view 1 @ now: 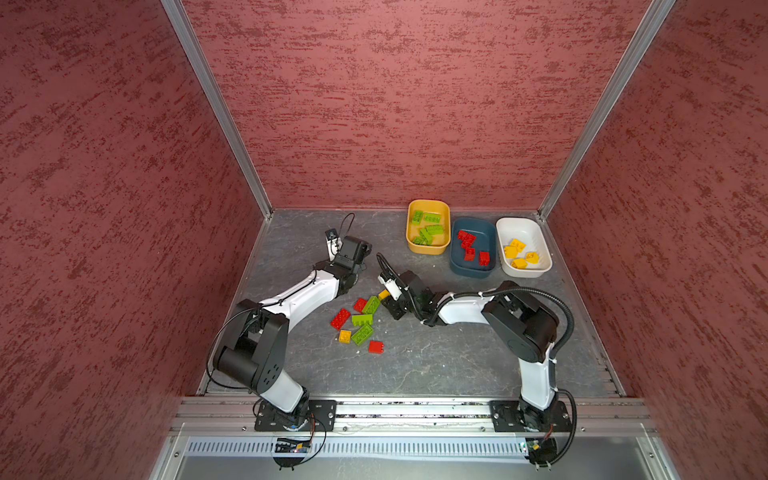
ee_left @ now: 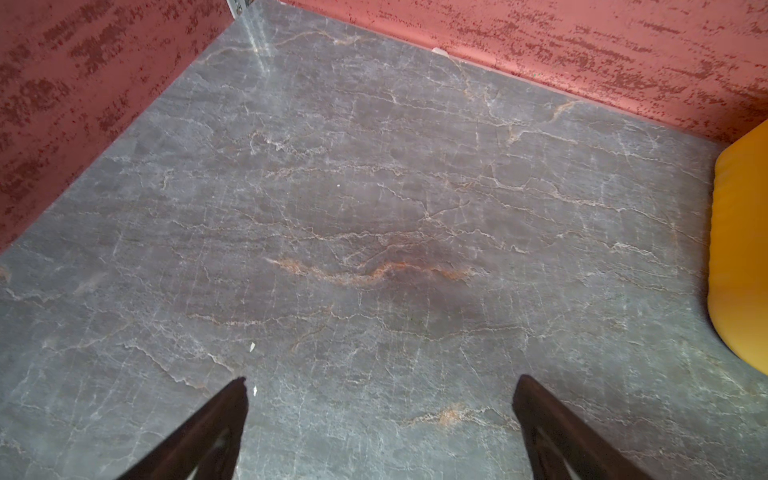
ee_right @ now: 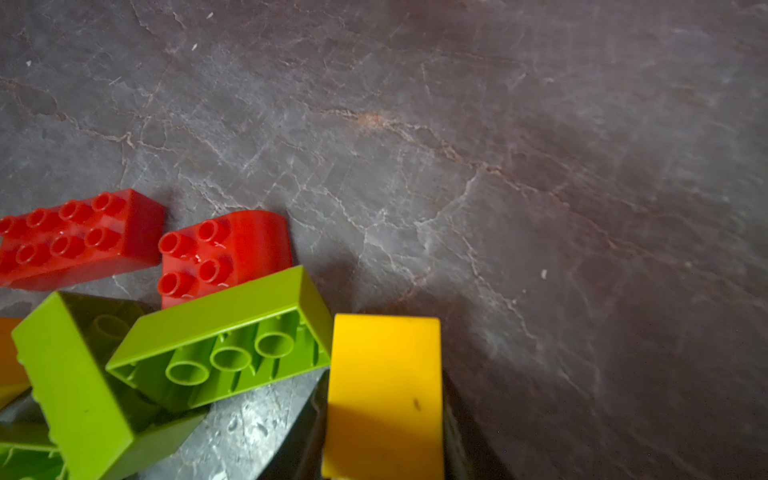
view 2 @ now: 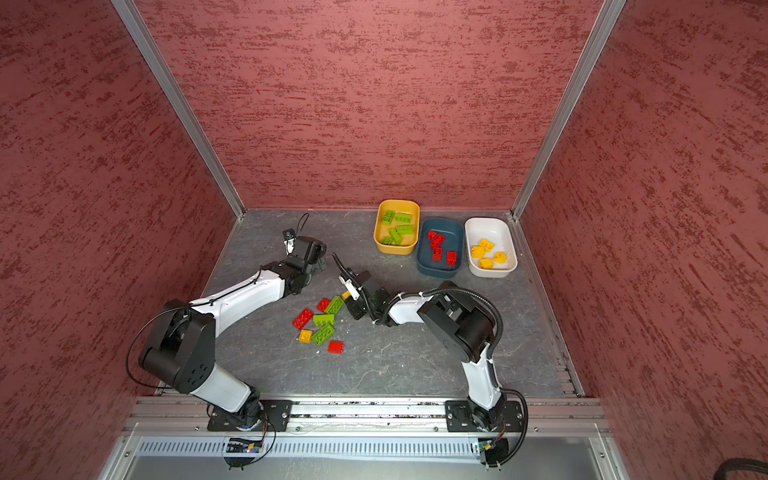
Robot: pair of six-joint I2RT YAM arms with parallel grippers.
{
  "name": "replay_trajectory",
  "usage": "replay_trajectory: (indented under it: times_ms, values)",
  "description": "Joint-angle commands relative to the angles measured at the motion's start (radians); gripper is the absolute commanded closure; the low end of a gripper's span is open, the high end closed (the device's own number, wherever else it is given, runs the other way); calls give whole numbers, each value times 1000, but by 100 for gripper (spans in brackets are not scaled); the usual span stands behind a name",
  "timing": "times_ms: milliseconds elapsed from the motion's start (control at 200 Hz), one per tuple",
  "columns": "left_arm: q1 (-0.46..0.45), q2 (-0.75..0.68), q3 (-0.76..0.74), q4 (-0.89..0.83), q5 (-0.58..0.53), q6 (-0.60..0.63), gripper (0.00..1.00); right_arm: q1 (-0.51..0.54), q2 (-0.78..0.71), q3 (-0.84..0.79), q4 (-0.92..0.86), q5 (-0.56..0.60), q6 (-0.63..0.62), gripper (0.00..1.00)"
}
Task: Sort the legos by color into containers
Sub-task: 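Grasp a yellow brick in the pile with the right gripper while the left withdraws, then carry the yellow brick toward the white tub while the left gripper reaches the pile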
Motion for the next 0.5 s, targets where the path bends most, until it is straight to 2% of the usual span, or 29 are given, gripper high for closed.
replay_trajectory:
  times_ms: [0, 266, 496]
  values:
    - [6, -25, 9, -18, 23, -9, 0, 5, -15, 16, 41, 27, -9, 68]
    - [6, -10, 36, -102, 38, 13, 1, -10, -150, -63, 45, 59, -6, 73]
    - [17, -54, 5, -210, 71, 19, 0, -134, -354, -209, 90, 55, 48, 74]
